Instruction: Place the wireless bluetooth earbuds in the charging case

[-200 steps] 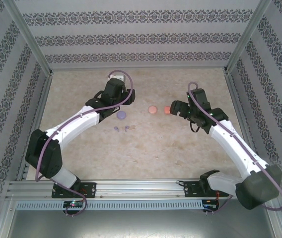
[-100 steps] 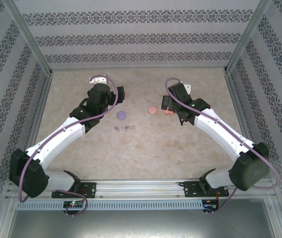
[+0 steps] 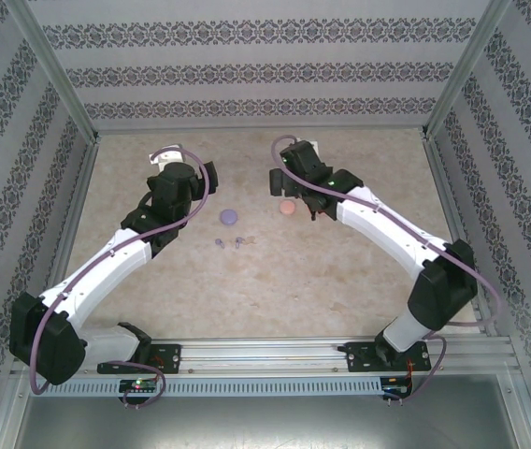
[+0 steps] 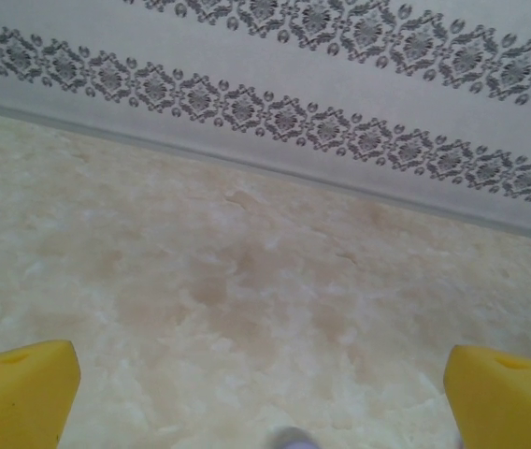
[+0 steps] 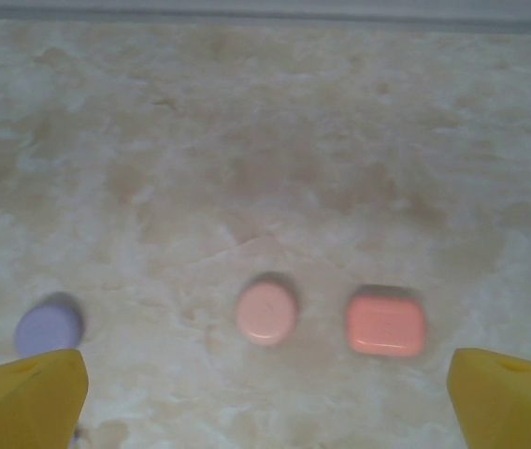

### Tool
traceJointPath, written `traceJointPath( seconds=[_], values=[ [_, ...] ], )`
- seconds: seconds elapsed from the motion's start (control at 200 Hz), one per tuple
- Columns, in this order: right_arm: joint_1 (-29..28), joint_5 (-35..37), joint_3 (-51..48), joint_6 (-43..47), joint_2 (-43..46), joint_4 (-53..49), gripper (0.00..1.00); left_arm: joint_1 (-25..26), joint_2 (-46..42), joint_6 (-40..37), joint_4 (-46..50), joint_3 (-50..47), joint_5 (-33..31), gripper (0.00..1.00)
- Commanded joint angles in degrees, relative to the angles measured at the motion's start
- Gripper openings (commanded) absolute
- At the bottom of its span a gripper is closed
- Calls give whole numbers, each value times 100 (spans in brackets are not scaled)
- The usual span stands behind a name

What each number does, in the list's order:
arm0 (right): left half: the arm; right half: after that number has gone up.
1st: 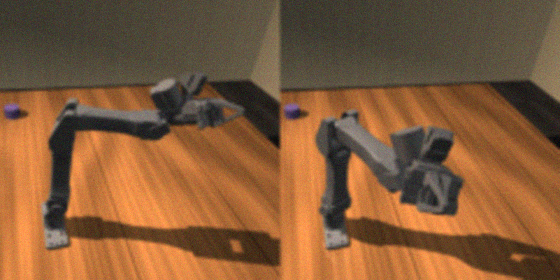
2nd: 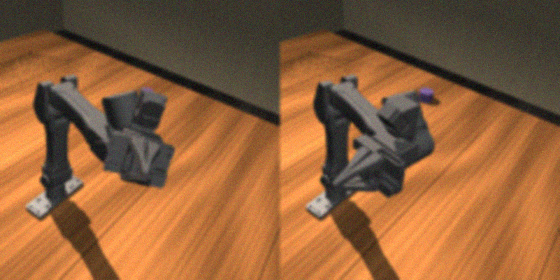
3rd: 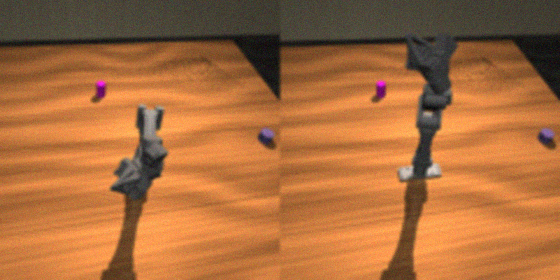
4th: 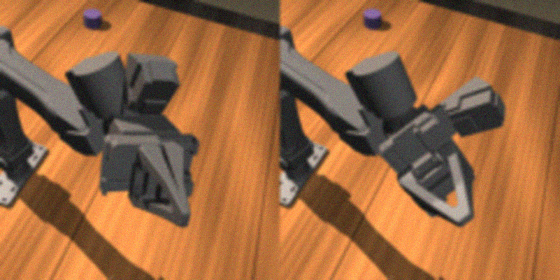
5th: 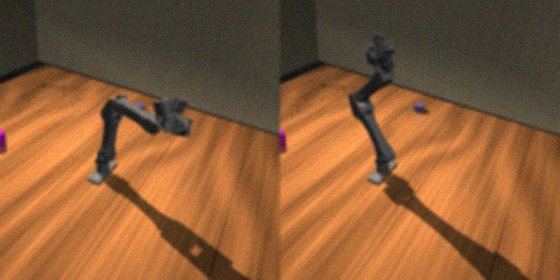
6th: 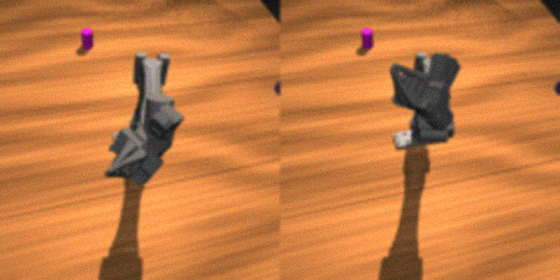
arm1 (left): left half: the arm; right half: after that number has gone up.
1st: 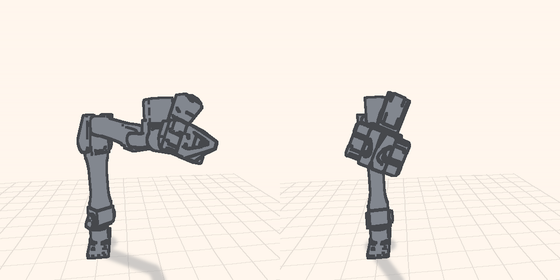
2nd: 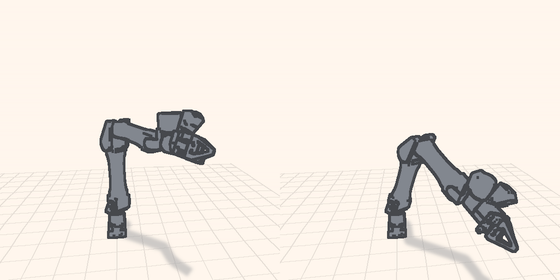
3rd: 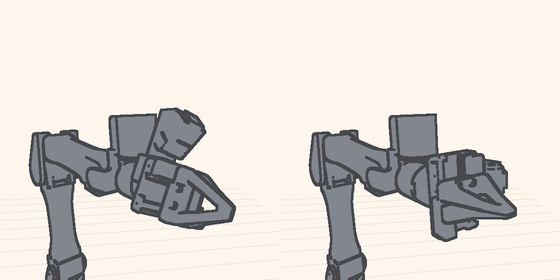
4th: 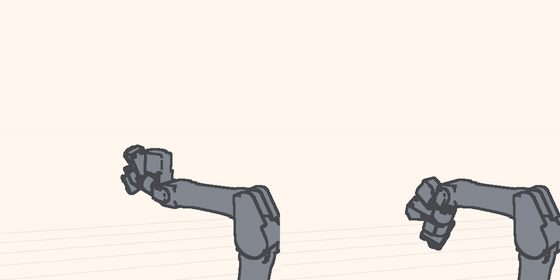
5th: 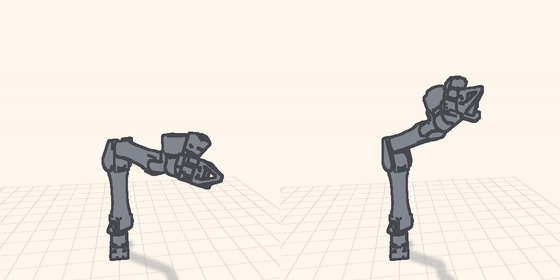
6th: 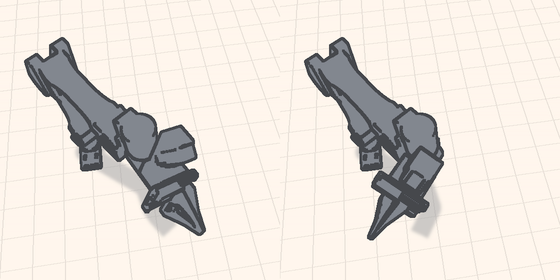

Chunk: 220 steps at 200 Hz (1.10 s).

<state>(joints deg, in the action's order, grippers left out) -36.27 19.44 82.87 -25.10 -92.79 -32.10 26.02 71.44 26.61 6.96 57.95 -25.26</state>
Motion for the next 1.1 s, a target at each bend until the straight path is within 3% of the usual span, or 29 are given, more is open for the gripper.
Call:
traceJointPath(
  seconds=[0.0, 0.19, 0.425, 0.779, 1.094],
  values=[
    [-61, -707, 480, -59, -479, -292, 96, -262, -142, 273, 162, -50, -168, 100],
    [-118, -1529, 1310, -506, -1492, -630, 83, -719, -321, 790, -47, -431, 15, 99],
    [-396, -1850, 2487, -701, -2829, -1146, 80, -1110, -467, 995, 208, -459, 256, 99],
    [-811, -1684, 3842, 791, -4156, -1645, 80, -1894, -717, 1194, 225, -613, 1423, 99],
    [-853, -1433, 4495, 1414, -4792, -1957, 81, -2260, -844, 1294, 217, -724, 1812, 99]
  ],
)
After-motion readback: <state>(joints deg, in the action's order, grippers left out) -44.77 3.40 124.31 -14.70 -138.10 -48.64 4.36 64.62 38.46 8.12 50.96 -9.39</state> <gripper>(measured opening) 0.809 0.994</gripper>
